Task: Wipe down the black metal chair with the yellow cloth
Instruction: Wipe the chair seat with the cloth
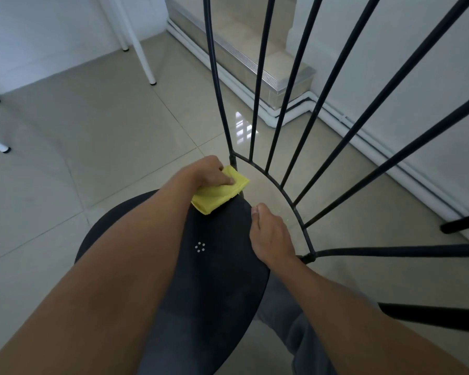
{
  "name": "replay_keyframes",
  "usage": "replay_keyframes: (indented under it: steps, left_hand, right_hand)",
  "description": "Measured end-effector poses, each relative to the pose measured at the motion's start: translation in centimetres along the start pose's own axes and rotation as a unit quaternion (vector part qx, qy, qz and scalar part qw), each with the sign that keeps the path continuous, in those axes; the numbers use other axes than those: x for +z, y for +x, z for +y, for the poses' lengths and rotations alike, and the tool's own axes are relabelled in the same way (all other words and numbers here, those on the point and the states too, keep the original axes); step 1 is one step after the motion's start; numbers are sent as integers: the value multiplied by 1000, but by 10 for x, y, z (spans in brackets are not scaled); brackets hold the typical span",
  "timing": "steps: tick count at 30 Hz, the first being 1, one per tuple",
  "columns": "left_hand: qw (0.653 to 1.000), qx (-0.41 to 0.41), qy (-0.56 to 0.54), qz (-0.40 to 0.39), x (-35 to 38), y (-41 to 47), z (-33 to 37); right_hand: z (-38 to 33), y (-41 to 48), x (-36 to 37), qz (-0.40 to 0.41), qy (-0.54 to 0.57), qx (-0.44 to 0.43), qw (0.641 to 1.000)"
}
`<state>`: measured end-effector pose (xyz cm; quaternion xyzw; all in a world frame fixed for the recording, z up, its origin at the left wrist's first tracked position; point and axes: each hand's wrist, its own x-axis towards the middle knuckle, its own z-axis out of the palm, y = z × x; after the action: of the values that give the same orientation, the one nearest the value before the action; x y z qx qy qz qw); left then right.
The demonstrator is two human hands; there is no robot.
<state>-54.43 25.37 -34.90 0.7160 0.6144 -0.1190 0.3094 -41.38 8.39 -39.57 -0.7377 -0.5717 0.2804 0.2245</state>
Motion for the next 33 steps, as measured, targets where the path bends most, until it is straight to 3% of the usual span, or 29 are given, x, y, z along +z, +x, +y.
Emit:
replay_keyframes:
  steps: [3, 5, 8, 14, 22, 28, 33]
  left_hand:
    - [993, -29, -8, 110, 9, 0, -6]
    - [982, -32, 47, 180, 17, -5, -2]
    - [967, -20, 115, 227, 32, -11, 11]
    - [998, -3, 5, 63, 20, -4, 20]
    - [999, 36, 22, -12, -2, -1, -6]
    - [996, 30, -1, 79, 13, 7, 8]
    - [999, 34, -3, -41, -8, 1, -1]
  right_hand:
    - [1, 1, 1, -3, 0, 6, 1000]
    - [1, 1, 1, -3, 3, 7, 1000]
    - [0, 1, 0, -3, 3, 5, 1000]
    - [0, 0, 0, 1, 4, 1, 1000]
    - [0, 1, 0, -1, 5, -1, 1000]
    - [-1, 0, -4, -4, 4, -6, 1000]
    - [-1, -1, -2, -4, 15, -5, 1000]
